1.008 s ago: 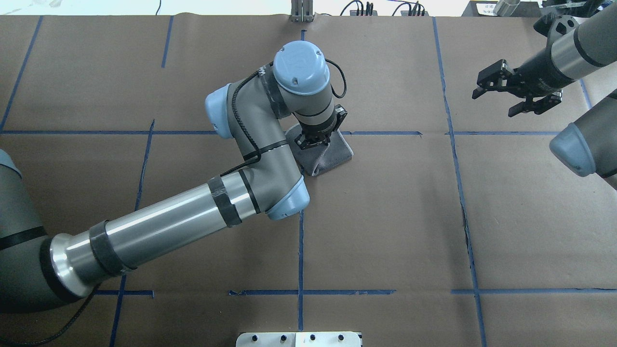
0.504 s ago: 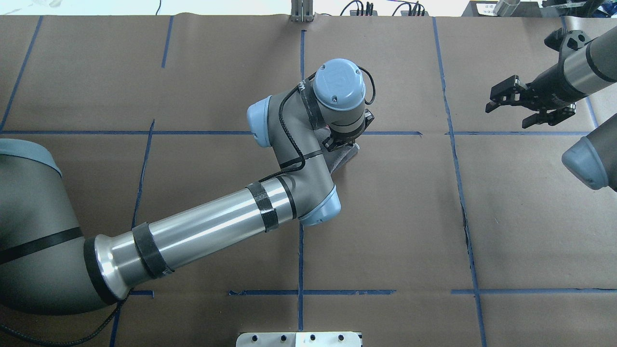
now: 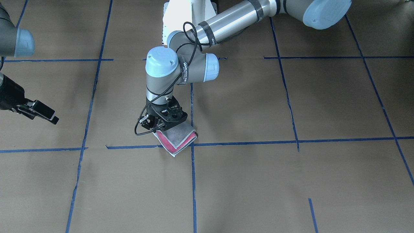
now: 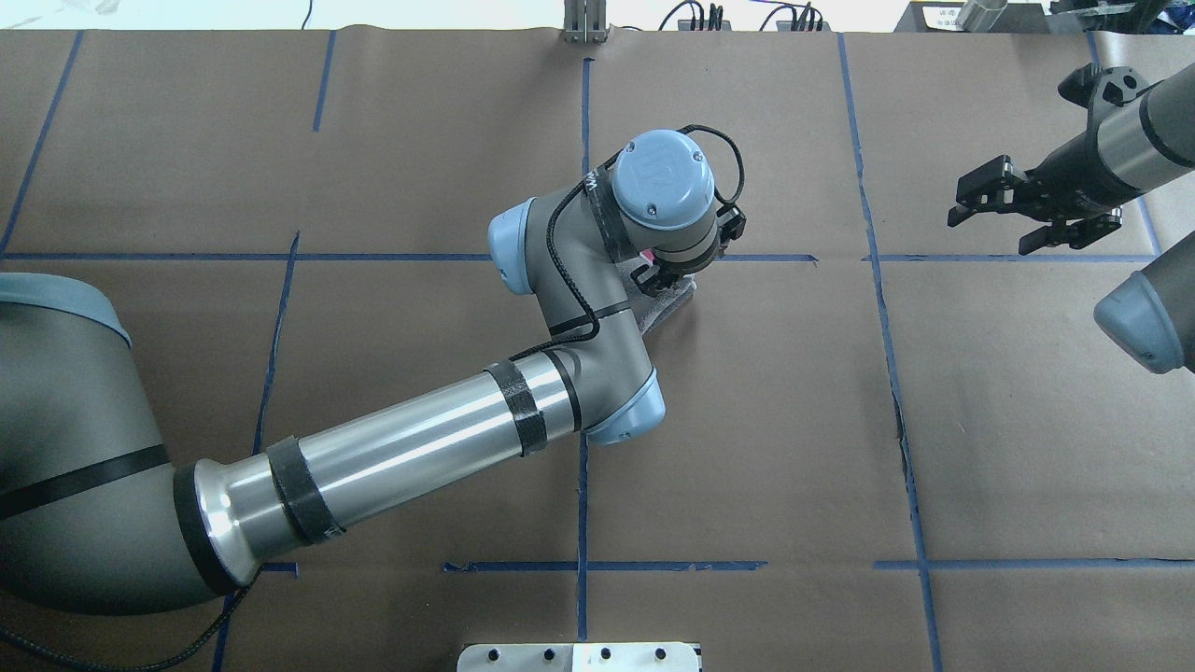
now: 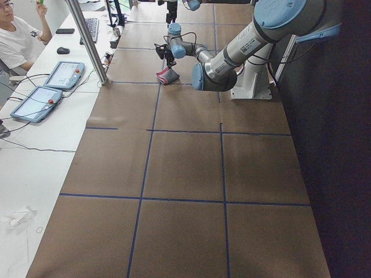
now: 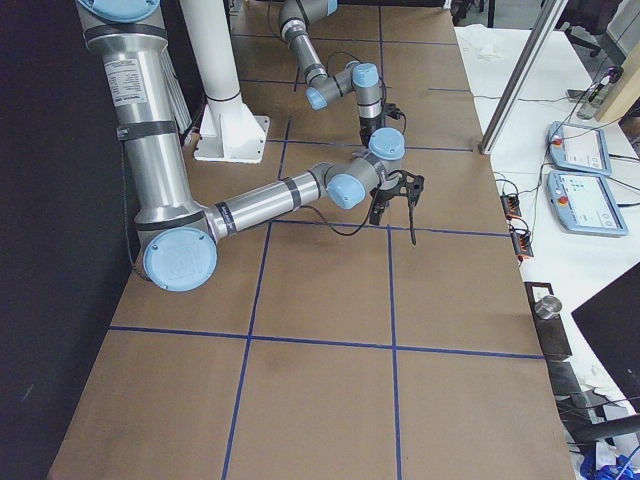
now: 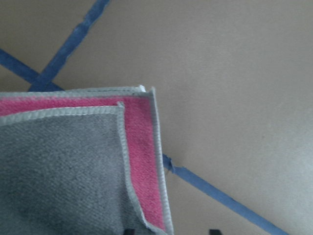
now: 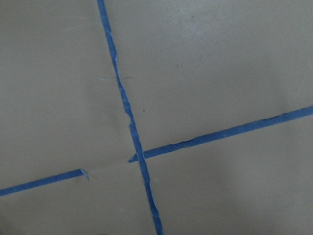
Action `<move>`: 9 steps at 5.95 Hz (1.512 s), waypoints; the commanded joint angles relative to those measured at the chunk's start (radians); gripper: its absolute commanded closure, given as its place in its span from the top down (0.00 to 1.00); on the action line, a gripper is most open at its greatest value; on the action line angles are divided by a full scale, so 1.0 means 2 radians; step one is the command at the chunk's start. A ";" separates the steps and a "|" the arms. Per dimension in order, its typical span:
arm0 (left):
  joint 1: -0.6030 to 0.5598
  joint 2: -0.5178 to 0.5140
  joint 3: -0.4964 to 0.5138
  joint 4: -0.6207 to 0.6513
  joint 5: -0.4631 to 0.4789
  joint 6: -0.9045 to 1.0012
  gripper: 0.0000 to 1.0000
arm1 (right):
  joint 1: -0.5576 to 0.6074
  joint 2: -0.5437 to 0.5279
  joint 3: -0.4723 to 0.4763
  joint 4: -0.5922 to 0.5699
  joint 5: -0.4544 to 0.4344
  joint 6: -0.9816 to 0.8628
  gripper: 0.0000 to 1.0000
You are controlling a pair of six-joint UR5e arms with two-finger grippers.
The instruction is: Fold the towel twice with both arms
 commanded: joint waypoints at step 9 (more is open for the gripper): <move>-0.307 0.505 -0.512 0.285 -0.257 0.523 1.00 | 0.223 -0.120 0.022 -0.195 0.011 -0.542 1.00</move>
